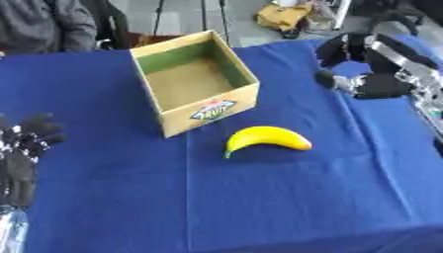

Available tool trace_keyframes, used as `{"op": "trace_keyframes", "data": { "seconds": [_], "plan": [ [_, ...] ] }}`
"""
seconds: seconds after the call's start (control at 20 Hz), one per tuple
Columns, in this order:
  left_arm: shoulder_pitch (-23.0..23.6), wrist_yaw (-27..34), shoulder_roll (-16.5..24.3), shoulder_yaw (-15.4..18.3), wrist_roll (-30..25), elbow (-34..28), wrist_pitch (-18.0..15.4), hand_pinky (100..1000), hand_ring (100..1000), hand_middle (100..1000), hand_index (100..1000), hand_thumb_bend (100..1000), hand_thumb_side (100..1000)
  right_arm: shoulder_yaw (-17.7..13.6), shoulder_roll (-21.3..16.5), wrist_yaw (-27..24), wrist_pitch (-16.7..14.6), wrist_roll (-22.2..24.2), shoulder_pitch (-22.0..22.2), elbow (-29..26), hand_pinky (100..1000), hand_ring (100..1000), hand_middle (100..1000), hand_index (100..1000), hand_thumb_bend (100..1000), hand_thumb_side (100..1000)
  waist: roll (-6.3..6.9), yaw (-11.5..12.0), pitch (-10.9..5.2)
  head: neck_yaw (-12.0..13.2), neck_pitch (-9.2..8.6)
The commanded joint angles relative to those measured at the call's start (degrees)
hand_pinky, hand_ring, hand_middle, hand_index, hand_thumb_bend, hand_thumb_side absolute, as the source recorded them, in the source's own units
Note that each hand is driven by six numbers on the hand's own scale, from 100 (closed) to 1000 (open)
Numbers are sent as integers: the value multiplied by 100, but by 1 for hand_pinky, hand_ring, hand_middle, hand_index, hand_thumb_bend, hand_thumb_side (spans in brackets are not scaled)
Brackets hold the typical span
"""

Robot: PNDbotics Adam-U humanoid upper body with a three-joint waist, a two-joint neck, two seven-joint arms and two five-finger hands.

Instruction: Pick up objects on the table and place them in the box.

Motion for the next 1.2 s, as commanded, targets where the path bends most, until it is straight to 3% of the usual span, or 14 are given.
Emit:
{"op": "trace_keyframes", "data": {
  "seconds": [0.05,0.5,1.2],
  "plan": [
    [-49,-11,102,-17,-33,-57,-5,728,729,733,595,266,1000,139,-55,307,-135,281,-274,380,720,673,656,744,480,456,7,7,-82,-50,-12],
    [-53,3,94,-49,-68,-52,-1,729,729,733,594,264,1000,309,358,1099,-582,864,-768,1425,724,692,678,755,499,438,36,25,-86,-143,11],
    [-69,33,63,-110,-131,-43,6,729,728,733,593,261,1000,439,1029,2353,-1037,666,-1116,2487,711,680,666,742,492,459,102,96,-124,-355,68]
  ]
}}
